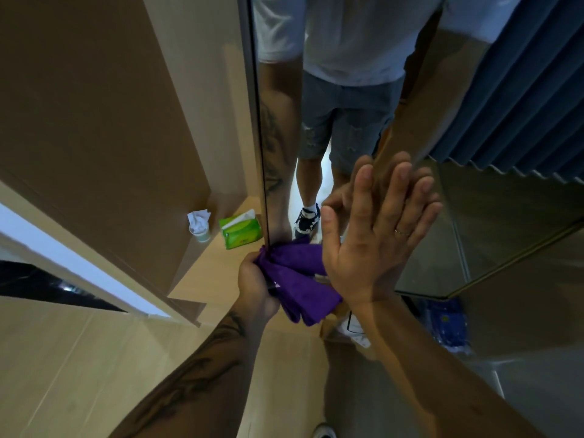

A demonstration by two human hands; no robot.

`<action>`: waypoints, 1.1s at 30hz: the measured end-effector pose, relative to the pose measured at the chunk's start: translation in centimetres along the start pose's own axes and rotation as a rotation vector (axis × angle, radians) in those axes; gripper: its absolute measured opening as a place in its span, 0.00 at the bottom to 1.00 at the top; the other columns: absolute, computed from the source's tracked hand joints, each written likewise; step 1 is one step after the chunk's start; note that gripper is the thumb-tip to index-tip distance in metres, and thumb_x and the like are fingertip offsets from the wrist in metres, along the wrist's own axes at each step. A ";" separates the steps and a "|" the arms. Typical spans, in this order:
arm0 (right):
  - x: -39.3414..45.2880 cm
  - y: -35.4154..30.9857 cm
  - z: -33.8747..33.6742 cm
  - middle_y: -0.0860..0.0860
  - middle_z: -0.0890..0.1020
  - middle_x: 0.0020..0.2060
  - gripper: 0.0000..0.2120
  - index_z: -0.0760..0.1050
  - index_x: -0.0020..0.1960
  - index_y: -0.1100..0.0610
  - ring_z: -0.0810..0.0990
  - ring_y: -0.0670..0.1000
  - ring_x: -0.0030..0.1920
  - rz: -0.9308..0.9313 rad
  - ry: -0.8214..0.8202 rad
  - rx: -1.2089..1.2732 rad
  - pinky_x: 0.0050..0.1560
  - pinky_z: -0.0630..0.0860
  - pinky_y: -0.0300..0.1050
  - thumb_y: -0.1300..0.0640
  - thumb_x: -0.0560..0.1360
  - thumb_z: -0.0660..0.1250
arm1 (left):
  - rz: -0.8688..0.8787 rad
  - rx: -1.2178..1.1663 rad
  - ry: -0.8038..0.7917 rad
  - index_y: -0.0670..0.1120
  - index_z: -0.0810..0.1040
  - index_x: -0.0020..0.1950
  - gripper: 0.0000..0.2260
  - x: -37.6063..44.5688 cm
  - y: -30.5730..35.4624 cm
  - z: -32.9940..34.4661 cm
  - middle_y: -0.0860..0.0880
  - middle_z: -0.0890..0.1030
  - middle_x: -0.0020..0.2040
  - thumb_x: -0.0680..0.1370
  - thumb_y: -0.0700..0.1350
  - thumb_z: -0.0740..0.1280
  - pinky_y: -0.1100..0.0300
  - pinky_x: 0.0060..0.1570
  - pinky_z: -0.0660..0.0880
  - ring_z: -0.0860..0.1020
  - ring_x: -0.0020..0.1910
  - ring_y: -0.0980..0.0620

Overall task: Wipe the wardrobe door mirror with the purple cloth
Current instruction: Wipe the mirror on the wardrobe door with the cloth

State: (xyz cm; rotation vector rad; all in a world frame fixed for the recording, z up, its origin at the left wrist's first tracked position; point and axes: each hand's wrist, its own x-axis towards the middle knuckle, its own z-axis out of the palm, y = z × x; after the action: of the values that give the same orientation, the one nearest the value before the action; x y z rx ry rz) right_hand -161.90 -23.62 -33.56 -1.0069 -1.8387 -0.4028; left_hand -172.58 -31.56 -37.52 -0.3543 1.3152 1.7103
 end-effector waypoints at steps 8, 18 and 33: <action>0.1 -0.2 0.3 0.48 0.37 0.83 0.43 0.41 0.84 0.47 0.39 0.55 0.83 0.008 0.016 -0.010 0.80 0.50 0.66 0.39 0.82 0.65 | 0.315 0.054 0.036 0.35 0.81 0.57 0.14 -0.4 1.8 1.1 0.33 0.83 0.52 0.79 0.42 0.62 0.52 0.42 0.81 0.84 0.49 0.38; 0.2 -0.1 0.2 0.47 0.38 0.83 0.43 0.38 0.83 0.46 0.35 0.53 0.82 0.002 -0.008 0.008 0.80 0.50 0.67 0.40 0.82 0.65 | 0.170 -0.009 -0.006 0.36 0.80 0.62 0.17 0.0 1.7 1.0 0.34 0.82 0.59 0.79 0.45 0.62 0.48 0.52 0.77 0.82 0.56 0.35; 0.3 -0.1 0.1 0.46 0.34 0.82 0.44 0.39 0.84 0.45 0.35 0.53 0.82 -0.001 -0.020 0.022 0.79 0.50 0.68 0.40 0.82 0.66 | 0.147 -0.019 -0.117 0.36 0.80 0.63 0.18 -2.0 4.2 1.6 0.34 0.83 0.59 0.81 0.47 0.63 0.48 0.54 0.73 0.80 0.54 0.39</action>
State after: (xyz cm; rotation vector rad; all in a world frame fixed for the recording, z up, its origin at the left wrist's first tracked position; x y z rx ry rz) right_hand -162.07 -23.44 -33.38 -0.9985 -1.8572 -0.3737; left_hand -174.36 -31.17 -32.97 -0.1685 1.2658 1.8379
